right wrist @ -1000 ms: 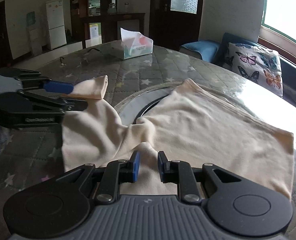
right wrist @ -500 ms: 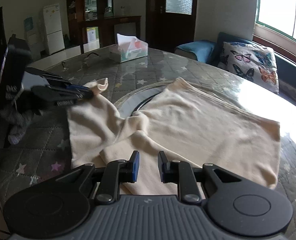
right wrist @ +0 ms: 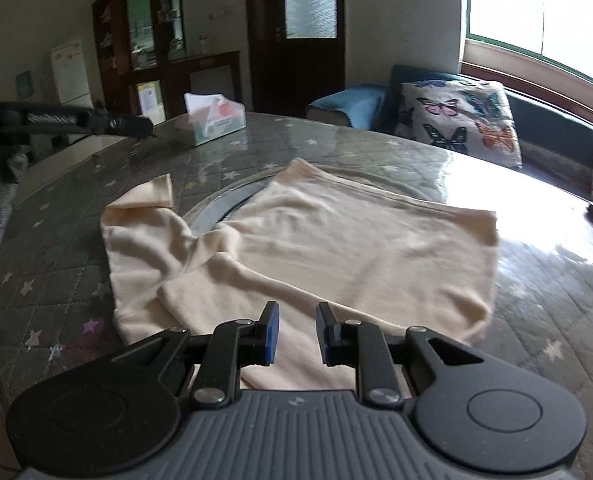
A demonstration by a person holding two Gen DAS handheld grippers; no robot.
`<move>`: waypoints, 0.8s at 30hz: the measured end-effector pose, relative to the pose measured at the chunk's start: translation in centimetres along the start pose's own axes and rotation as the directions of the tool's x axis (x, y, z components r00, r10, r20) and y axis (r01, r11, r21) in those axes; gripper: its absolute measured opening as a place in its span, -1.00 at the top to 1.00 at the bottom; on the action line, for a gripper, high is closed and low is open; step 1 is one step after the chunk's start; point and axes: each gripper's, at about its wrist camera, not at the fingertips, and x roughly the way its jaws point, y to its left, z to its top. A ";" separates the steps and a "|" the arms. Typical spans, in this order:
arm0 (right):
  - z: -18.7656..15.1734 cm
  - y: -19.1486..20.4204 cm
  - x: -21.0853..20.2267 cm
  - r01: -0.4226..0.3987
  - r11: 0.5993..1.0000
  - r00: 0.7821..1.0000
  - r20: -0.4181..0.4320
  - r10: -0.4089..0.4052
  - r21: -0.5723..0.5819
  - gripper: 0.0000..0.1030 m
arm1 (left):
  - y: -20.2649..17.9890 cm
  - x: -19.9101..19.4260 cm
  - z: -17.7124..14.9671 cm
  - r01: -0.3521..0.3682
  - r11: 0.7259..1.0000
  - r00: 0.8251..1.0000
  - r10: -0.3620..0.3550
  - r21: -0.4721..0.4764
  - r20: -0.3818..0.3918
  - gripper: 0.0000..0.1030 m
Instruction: Fold clothes
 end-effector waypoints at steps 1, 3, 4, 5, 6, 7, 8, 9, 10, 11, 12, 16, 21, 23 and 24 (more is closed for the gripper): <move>-0.2 -0.4 -0.3 0.005 1.000 1.000 0.002 -0.005 0.012 0.62 | -0.5 0.2 0.1 -0.001 1.000 1.000 0.001 0.022 0.003 0.90; -0.5 -1.1 -1.0 0.015 0.999 1.000 0.009 -0.015 0.031 0.62 | -1.2 0.7 -0.2 -0.002 0.999 1.000 0.003 0.038 -0.020 0.88; -0.6 -1.4 -1.4 0.017 0.999 1.000 0.013 -0.018 0.032 0.62 | -1.2 1.0 -0.5 -0.018 0.999 0.999 0.019 0.045 -0.036 0.85; -0.8 -1.6 -1.9 0.018 0.999 1.000 0.019 -0.018 0.031 0.62 | -1.0 1.4 -0.9 -0.039 0.998 0.998 0.042 0.054 -0.052 0.82; -0.9 -1.8 -2.2 0.018 0.999 1.000 0.023 -0.019 0.031 0.62 | -0.9 1.6 -1.4 -0.061 0.996 0.995 0.065 0.062 -0.069 0.82; -1.0 -1.9 -2.5 0.019 0.999 0.999 0.025 -0.020 0.031 0.62 | -0.7 1.8 -2.2 -0.085 0.994 0.992 0.091 0.074 -0.085 0.82; -1.2 -2.1 -2.6 0.020 0.999 0.999 0.025 -0.020 0.033 0.61 | -0.4 2.0 -2.8 -0.113 0.989 0.988 0.122 0.091 -0.098 0.82; -1.3 -2.2 -2.6 0.020 0.999 0.999 0.024 -0.021 0.036 0.61 | 0.0 2.1 -3.5 -0.139 0.985 0.983 0.151 0.106 -0.110 0.82; -1.4 -2.3 -2.6 0.020 0.999 1.000 0.023 -0.021 0.039 0.61 | 0.5 2.4 -4.2 -0.161 0.980 0.977 0.175 0.118 -0.124 0.81; -1.4 -2.4 -2.5 0.020 0.999 1.000 0.020 -0.021 0.042 0.61 | 0.9 2.5 -4.8 -0.182 0.975 0.971 0.199 0.130 -0.136 0.80; -1.5 -2.4 -2.4 0.020 0.999 1.000 0.016 -0.021 0.044 0.61 | 1.4 2.8 -5.4 -0.205 0.968 0.963 0.226 0.143 -0.145 0.75; -1.6 -2.2 -1.5 0.011 0.999 1.000 -0.001 -0.011 0.049 0.61 | 3.3 3.8 -7.3 -0.268 0.947 0.938 0.299 0.176 -0.179 0.47; -1.2 -1.4 -0.5 0.001 0.999 1.000 -0.019 0.000 0.037 0.60 | 4.8 5.2 -8.0 -0.306 0.932 0.921 0.341 0.196 -0.187 0.45; -1.1 -1.2 -0.2 0.000 0.999 1.000 -0.025 0.001 0.036 0.59 | 5.5 5.7 -8.3 -0.313 0.927 0.916 0.353 0.208 -0.193 0.44; -1.0 -1.1 -0.1 0.001 0.999 1.000 -0.029 0.000 0.034 0.59 | 5.8 5.9 -8.5 -0.318 0.922 0.913 0.360 0.218 -0.191 0.45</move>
